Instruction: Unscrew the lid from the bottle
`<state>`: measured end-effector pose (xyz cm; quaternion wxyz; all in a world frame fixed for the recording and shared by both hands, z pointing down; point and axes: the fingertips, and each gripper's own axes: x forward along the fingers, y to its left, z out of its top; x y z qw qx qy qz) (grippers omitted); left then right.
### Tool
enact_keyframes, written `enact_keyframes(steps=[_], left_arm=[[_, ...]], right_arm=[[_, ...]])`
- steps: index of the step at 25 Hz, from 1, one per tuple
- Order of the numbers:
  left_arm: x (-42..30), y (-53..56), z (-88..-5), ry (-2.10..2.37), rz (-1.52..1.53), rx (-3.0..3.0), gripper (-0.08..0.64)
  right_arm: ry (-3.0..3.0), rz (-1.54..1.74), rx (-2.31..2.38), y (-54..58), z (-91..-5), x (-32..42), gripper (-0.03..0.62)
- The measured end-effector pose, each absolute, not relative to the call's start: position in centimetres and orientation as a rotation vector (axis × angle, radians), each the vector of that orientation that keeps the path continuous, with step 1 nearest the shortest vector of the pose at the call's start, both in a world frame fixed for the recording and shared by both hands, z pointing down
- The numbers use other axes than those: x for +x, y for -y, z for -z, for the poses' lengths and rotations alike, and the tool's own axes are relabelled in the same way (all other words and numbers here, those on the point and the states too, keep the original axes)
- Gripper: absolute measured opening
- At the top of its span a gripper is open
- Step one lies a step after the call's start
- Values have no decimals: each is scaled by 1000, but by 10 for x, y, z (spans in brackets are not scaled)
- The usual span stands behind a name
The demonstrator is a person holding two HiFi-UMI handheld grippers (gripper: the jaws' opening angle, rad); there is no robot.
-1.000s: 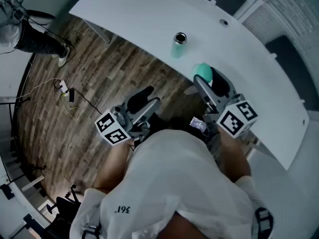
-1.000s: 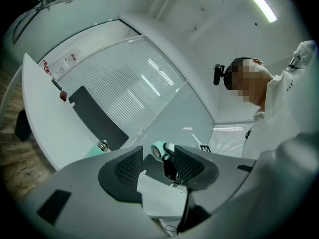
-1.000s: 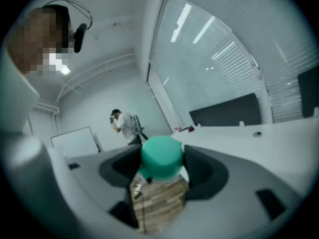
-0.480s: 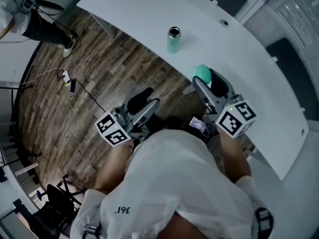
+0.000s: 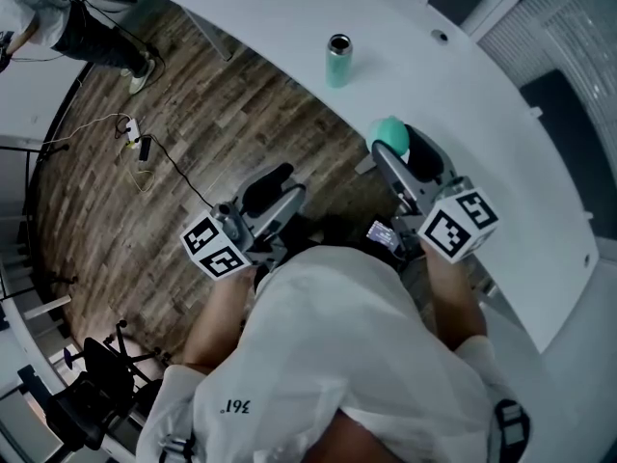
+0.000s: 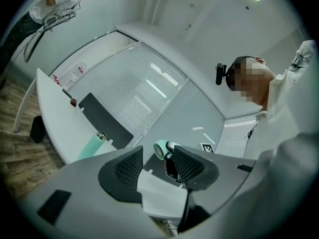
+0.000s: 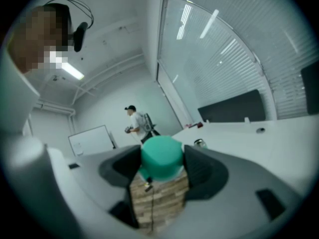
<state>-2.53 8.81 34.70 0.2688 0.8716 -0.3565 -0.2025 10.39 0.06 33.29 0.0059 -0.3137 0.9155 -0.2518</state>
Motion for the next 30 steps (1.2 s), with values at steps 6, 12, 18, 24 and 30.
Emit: enact_keyframes(steps=[6,12,18,24,30], left_arm=[[-32,-99,-344,947,539,2351,212],[-56,-104,-336,921,506,2360,212],[-76,-113,-331,881,488,2359,212],[-80,-109,-330,853,491,2370,212],[-79,-110,-335,831,488,2365,212]], right_arm=[[-2832,784,-1033,-11,-331,107,282],[-2795,755,-1100,-17,-320,93,282],[-2769,755,-1145,-30,-313,76,282],[-2759,733,-1187,-25,-310,77,282],[-2751,723,-1223,-28,-312,80,282]])
